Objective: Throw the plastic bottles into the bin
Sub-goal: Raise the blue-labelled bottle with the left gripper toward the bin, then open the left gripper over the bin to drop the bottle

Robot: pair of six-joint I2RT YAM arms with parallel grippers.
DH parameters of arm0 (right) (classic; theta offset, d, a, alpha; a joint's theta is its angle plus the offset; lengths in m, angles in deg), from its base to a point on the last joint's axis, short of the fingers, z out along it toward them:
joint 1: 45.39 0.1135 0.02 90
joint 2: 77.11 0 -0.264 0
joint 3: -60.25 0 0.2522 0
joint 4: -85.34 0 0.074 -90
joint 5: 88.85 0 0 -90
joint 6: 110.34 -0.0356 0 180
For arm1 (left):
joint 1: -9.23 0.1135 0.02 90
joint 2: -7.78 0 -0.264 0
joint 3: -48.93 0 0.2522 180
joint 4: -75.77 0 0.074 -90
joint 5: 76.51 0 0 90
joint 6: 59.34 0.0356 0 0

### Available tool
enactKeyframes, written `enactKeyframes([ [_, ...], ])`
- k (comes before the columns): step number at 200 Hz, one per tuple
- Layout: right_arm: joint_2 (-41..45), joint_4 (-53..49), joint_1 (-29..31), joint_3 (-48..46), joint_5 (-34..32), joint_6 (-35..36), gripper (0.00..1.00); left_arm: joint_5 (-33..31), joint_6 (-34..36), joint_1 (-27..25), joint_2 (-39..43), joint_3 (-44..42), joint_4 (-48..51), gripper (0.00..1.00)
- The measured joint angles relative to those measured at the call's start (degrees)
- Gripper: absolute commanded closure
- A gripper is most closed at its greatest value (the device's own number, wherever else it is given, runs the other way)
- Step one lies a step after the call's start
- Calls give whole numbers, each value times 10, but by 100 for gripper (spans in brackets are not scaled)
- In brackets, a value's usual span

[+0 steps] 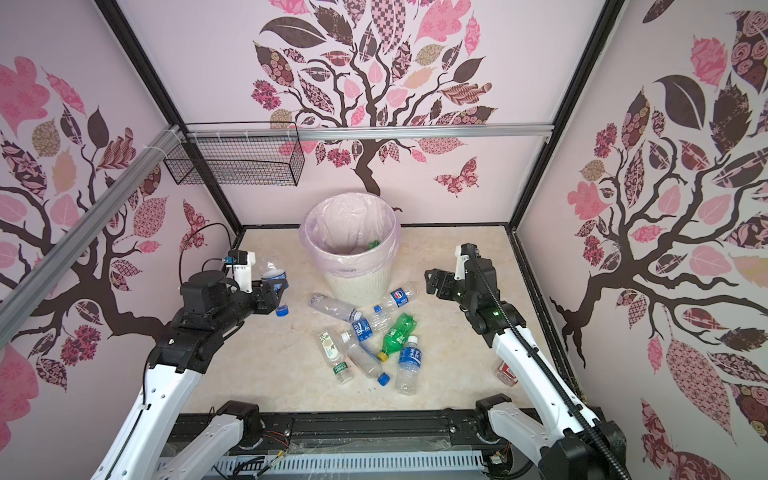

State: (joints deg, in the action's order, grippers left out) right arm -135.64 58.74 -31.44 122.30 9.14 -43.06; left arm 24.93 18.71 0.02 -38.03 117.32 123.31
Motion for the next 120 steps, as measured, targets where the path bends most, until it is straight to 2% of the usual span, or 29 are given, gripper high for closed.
enactKeyframes([
  [40, 0, -4, 0, 0, 8, 0, 8, 51, 2, 0, 29, 2, -17, 46],
  [75, 1, -11, 0, 0, 8, 0, 8, 70, -1, 0, 40, 23, -24, 46],
  [101, 9, -15, 0, 0, 8, 1, 8, 84, -7, 0, 13, 66, -41, 46],
  [120, 16, -16, 0, 0, 8, 2, 8, 102, -20, 0, -37, 114, -73, 47],
])
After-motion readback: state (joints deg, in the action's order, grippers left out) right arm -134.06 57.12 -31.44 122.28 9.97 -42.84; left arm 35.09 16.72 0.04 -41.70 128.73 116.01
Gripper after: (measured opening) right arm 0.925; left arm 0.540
